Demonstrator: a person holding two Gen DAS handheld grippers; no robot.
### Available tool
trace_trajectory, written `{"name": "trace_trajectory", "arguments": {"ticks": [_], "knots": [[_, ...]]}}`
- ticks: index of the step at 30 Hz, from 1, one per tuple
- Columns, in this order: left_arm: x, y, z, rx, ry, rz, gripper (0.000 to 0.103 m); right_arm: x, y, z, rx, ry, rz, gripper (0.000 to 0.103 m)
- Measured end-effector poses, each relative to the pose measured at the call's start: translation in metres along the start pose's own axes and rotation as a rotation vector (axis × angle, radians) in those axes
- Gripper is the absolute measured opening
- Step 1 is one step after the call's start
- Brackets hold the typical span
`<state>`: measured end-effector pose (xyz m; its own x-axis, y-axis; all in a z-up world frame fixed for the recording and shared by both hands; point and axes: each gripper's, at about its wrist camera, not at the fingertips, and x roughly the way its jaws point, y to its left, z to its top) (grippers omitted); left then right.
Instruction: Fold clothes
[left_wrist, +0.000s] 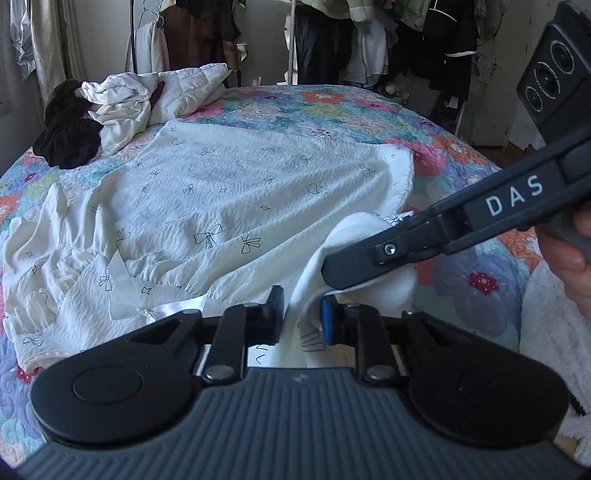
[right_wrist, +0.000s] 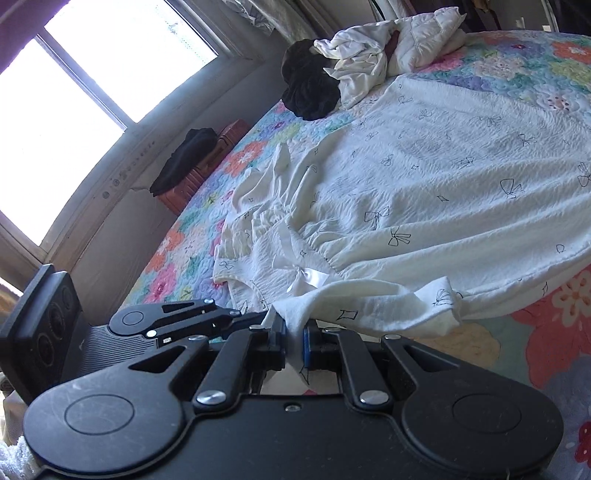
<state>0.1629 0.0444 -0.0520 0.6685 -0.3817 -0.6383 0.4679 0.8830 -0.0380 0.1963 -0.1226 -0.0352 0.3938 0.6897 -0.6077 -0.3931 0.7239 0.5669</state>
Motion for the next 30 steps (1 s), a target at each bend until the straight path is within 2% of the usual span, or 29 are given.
{"name": "trace_trajectory", "arguments": {"ticks": [5,7,8,9,11,16,20,25,28,30], "knots": [[0.005,0.0,0.0,0.02,-0.007,0.028,0.007,0.006,-0.005,0.006,0.001,-0.001,0.004,0.011],[0.008,0.005,0.003,-0.006,0.0,0.054,0.006,0.004,-0.01,0.007,0.016,-0.009,-0.007,0.017],[0.008,0.009,0.004,-0.015,-0.01,0.071,0.005,0.001,-0.014,0.008,0.035,-0.02,-0.025,0.028],[0.009,0.014,0.005,-0.024,-0.022,0.095,0.005,-0.003,-0.02,0.008,0.056,-0.032,-0.046,0.047],[0.011,0.024,0.004,-0.06,-0.026,0.126,0.004,-0.01,-0.033,0.009,0.098,-0.052,-0.102,0.056],[0.012,0.04,-0.003,-0.118,-0.025,0.134,0.003,-0.025,-0.081,0.013,0.209,-0.089,-0.273,0.056],[0.006,0.038,-0.004,-0.127,-0.044,0.13,0.003,-0.031,-0.117,0.025,0.295,-0.133,-0.301,0.057],[-0.003,0.025,-0.004,-0.022,-0.1,0.225,0.003,-0.024,-0.154,0.052,0.332,-0.149,-0.391,0.06],[-0.003,0.027,-0.004,-0.03,-0.108,0.213,0.003,-0.016,-0.182,0.066,0.4,-0.142,-0.461,0.061],[0.0,0.029,-0.005,-0.04,-0.092,0.193,0.003,-0.014,-0.196,0.072,0.42,-0.17,-0.472,0.061]]}}
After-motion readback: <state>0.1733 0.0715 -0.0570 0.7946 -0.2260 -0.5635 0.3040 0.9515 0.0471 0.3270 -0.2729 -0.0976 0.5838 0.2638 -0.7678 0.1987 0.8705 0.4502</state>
